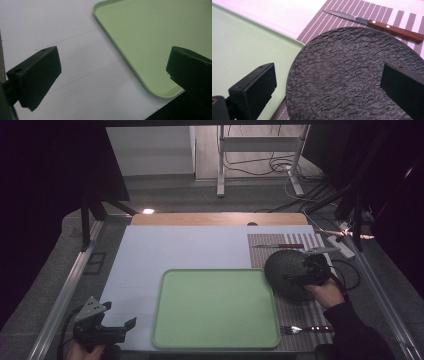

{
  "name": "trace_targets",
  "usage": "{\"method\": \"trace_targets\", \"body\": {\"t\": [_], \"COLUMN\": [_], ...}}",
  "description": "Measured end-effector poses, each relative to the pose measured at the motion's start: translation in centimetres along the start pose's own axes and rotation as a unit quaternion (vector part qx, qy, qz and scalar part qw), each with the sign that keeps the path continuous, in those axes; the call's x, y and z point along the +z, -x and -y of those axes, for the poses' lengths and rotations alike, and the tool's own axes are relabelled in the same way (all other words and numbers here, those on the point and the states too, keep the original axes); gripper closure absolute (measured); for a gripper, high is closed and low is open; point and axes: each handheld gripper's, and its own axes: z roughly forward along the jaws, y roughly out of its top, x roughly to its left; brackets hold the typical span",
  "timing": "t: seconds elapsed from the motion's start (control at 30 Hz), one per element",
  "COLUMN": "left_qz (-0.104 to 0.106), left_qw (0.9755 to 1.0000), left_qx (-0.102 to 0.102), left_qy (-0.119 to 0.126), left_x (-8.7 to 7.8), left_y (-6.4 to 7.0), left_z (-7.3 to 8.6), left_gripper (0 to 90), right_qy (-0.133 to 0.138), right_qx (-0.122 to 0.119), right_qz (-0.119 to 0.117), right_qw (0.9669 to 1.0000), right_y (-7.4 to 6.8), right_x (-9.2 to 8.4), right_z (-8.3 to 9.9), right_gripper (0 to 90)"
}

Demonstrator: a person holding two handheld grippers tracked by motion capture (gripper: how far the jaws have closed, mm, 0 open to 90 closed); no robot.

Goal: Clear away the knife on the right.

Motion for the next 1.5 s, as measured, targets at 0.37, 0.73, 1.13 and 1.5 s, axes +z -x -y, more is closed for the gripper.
{"method": "trace_targets", "body": {"t": [0.37,0.73,1.13,1.5], "left_qz": [0.000,0.000,0.000,0.000], "left_qw": [1.0000,1.0000,1.0000,1.0000], "left_qx": [0.003,0.004,0.004,0.004], "left_qy": [-0.001,-0.001,-0.001,-0.001], "left_x": [0.0,0.0,0.0,0.1], "left_y": [0.1,0.1,0.1,0.1], "left_z": [0.0,0.0,0.0,0.0], "left_gripper": [0.0,0.0,0.0,0.0], "right_qy": [-0.005,-0.024,-0.035,-0.046], "right_qx": [0.007,0.011,0.018,0.029], "right_qz": [0.006,0.008,0.012,0.025], "right_qw": [0.9999,0.9996,0.9992,0.9982], "right_y": [0.8,1.4,2.3,3.7], "right_x": [1.2,2.9,4.5,6.1], "right_z": [-1.3,-2.8,-4.1,-5.0], "right_gripper": [0.7,0.7,0.6,0.0]}}
